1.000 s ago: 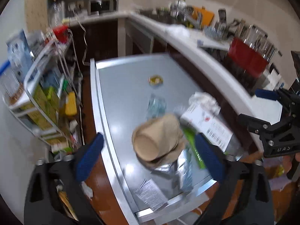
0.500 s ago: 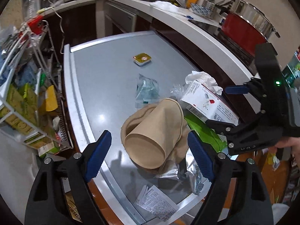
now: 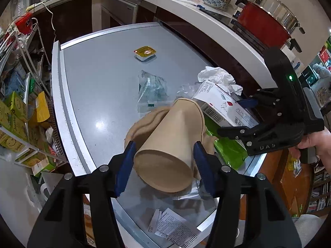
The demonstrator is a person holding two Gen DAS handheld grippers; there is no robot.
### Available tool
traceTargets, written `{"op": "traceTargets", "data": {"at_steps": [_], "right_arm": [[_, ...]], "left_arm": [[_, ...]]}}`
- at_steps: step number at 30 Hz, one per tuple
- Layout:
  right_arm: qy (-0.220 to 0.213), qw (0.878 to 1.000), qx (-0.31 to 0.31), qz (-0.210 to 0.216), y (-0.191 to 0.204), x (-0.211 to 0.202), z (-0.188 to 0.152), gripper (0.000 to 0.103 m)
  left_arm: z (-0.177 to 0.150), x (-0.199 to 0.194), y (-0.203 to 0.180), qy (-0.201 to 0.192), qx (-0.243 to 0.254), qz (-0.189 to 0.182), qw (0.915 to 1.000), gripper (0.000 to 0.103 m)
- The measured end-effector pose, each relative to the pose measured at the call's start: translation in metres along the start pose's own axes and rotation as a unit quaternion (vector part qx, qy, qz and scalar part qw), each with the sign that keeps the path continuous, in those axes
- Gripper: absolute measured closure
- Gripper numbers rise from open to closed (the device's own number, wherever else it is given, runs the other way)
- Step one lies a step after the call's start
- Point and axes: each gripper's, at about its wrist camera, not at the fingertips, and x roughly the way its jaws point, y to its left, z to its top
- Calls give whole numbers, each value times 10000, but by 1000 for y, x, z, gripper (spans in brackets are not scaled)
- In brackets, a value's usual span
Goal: Collect trash
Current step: 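Grasp the beige paper cup with left tool while right tool grasps the white medicine box, then lower cup and medicine box into the white paper bag and open both tools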
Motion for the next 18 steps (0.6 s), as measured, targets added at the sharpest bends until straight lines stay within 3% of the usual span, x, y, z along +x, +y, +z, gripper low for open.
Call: {"op": "traceTargets", "data": {"at_steps": [8,14,18], "right_arm": [[-346,9990,229,145,-12,-23,2,32],[-621,9970,313,345,-9,-51,2,32],[-903,9941,286,538,-4,-84,-13,32]], "left_arm": [[7,-19,13,-330,-449,-300,9980,46],[14,-46,17,-604,-528,-266,9964,46],[9,-84,16,-920,-505,-178,9943,46]]}}
